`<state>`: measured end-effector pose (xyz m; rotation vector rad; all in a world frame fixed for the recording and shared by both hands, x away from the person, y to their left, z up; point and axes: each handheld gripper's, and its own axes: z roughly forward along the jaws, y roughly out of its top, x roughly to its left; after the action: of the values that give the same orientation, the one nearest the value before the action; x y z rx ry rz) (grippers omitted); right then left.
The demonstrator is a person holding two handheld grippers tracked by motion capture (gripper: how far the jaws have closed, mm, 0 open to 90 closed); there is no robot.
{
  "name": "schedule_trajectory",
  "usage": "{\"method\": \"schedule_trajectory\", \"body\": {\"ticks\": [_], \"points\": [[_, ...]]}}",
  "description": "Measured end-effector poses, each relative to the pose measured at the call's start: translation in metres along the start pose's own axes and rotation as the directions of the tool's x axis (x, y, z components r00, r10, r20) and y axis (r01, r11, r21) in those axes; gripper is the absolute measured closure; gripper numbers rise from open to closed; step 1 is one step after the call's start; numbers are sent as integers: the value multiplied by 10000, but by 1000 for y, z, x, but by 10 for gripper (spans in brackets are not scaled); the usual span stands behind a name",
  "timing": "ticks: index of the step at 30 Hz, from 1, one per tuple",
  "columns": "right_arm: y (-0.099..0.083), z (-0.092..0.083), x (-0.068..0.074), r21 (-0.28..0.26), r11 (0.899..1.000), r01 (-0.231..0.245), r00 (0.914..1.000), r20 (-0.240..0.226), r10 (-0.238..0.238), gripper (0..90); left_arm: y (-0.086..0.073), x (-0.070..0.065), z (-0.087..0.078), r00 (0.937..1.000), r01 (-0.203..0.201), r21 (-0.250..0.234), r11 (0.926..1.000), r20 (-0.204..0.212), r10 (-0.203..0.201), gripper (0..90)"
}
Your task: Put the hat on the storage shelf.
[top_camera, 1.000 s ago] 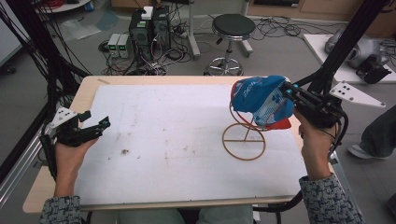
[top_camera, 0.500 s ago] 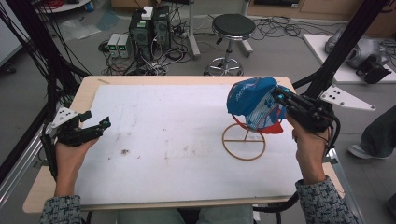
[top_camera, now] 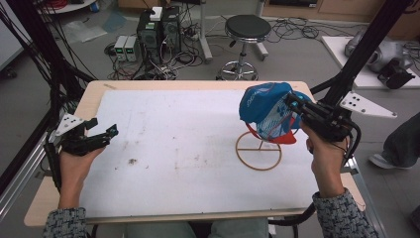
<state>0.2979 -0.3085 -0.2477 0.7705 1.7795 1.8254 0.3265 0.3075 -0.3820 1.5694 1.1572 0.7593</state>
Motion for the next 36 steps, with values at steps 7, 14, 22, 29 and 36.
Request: {"method": "schedule_trajectory", "body": {"ticks": [7,14,22,29,36], "points": [[-5,2,-1,157,9999,55,9999,118,-57,885,0,-1,0,10000,-13,11,10000,18,13,216],[-13,2,-5,376,9991,182,9985,502,-201,886,0,0,0,10000,-8,10,10000,23,8,217],[-23,-5,-13,460,9988,194,9955,914,-236,885,0,0,0,10000,-33,29,10000,29,33,216],[-30,-11,-12,489,9971,575,9911,1170,-629,885,0,-1,1,10000,-34,31,10000,18,34,217],[-30,-9,-10,550,9957,752,9877,1331,-819,872,0,-1,1,10000,-46,58,10000,25,45,217]]}}
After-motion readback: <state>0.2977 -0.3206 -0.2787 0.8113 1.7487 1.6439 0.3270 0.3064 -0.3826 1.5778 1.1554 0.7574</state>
